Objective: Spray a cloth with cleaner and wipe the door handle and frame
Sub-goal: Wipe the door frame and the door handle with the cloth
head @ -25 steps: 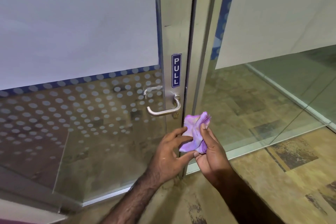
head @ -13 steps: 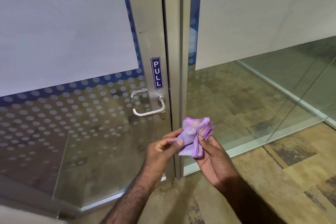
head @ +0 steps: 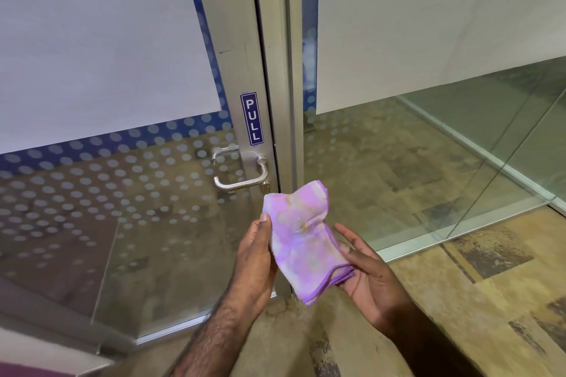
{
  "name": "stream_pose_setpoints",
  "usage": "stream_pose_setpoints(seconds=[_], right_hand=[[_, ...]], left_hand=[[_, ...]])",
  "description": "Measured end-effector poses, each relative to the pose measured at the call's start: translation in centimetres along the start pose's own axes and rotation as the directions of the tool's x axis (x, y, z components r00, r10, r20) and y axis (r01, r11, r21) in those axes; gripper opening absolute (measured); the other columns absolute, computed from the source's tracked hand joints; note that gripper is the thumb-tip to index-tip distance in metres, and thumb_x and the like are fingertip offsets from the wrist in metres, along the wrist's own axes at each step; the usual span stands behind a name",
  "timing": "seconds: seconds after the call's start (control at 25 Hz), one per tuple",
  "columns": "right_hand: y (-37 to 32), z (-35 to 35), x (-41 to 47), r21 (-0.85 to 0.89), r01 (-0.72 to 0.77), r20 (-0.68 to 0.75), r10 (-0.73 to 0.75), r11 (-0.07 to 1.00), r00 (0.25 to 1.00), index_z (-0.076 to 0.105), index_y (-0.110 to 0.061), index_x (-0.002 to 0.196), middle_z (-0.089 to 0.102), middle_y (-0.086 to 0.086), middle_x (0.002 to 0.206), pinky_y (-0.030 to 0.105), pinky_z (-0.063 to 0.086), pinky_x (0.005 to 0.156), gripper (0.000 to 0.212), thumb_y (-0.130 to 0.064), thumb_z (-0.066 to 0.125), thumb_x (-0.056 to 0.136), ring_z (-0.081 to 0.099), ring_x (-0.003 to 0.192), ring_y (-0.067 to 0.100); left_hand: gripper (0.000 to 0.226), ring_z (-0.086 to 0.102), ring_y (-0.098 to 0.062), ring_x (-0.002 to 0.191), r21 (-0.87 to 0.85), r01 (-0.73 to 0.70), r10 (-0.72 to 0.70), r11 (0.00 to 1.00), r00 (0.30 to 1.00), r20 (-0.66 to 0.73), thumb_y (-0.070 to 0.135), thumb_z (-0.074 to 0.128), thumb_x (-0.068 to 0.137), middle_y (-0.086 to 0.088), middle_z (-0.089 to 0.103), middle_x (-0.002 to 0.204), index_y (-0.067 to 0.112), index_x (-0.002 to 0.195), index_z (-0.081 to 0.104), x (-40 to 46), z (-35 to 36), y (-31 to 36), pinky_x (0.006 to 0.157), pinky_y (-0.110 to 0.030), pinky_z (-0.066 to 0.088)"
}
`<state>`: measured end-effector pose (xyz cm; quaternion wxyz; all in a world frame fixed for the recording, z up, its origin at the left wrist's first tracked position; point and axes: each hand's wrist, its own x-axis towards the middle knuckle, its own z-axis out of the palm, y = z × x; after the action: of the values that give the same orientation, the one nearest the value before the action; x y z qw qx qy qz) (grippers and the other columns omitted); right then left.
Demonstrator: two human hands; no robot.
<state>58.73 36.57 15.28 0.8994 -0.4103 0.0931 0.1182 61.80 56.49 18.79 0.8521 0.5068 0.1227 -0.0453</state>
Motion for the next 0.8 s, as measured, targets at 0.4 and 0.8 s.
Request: stream_pose_setpoints(seconds=[0.4, 0.8], right_hand=[[-0.2, -1.8, -0.3, -0.287, -0.163, -0.043, 0.157, 0.944, 0.987, 0.071, -0.002, 0.131, 0.080, 0.022, 0.129, 0.050, 0.058, 0.106, 0.041, -0.021, 0.077, 0.095, 0.076, 0.120, 0.039], [2.3, -5.1, -2.2, -0.219, -0.088, -0.174, 0.050, 0.972, 0.984, 0.061, -0.020, 0.136, 0.084, 0.019, 0.118, 0.044, 0.063, 0.086, 0.042, -0.003, 0.071, 0.099, 0.082, 0.100, 0.034]], left_hand=[[0.049, 0.079, -0.028, 0.109, 0.303, 0.217, -0.237, 0.928, 0.971, 0.033, 0.044, 0.074, 0.099, -0.012, 0.081, 0.122, 0.010, 0.132, 0.062, -2.1, -1.2, -2.4, 0.090, -0.040, 0.062], [0.090, 0.073, -0.029, 0.113, 0.376, 0.033, -0.091, 0.926, 0.986, 0.138, 0.003, 0.082, 0.081, -0.015, 0.075, 0.131, 0.036, 0.154, 0.042, -5.5, -1.9, -6.2, 0.097, -0.044, 0.061]])
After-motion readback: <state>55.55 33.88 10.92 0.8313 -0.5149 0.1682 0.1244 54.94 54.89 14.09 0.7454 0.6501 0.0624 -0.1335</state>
